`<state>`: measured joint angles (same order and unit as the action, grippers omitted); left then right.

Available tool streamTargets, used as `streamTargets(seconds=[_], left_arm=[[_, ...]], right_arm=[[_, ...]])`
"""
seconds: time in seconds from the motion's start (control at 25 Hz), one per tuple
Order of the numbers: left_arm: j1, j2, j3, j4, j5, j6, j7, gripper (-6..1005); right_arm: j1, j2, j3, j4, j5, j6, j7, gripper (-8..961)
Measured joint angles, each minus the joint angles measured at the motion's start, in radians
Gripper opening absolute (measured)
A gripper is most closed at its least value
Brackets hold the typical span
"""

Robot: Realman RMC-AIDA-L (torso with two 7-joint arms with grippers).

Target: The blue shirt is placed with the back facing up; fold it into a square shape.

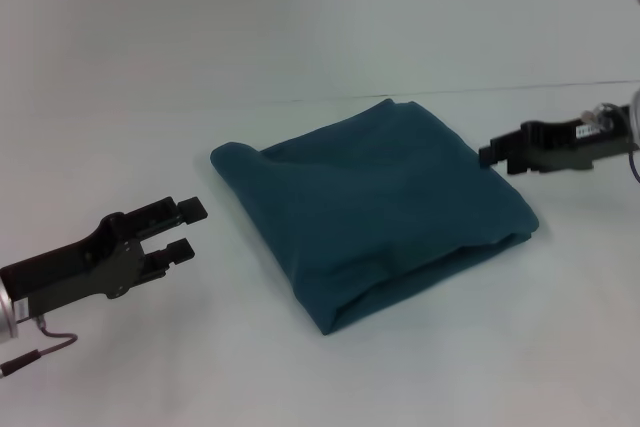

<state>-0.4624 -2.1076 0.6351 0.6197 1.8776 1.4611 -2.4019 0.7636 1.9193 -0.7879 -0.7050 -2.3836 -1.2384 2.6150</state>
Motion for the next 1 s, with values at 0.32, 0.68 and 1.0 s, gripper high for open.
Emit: streamTargets(seconds=[0.32,0.68,1.0], left_arm=[[-0.001,-0.001,0.000,0.000,0.000,0.000,0.001,785],[0.003,-0.002,0.000,-0.002,0.000,0.003,0.001,785],[0.005,-0.003,0.014,-0.002,0.013,0.064,-0.014,784]], right_arm=[[-0.001,-0.009,-0.017,0.035,0.014,-0.112,-0.006,520],[0.035,0.003,-0.048,0.079,-0.155,0.007,0.040,519],[0.041,-0.011,-0.037,-0.033,-0.183,-0.016,0.071,520]])
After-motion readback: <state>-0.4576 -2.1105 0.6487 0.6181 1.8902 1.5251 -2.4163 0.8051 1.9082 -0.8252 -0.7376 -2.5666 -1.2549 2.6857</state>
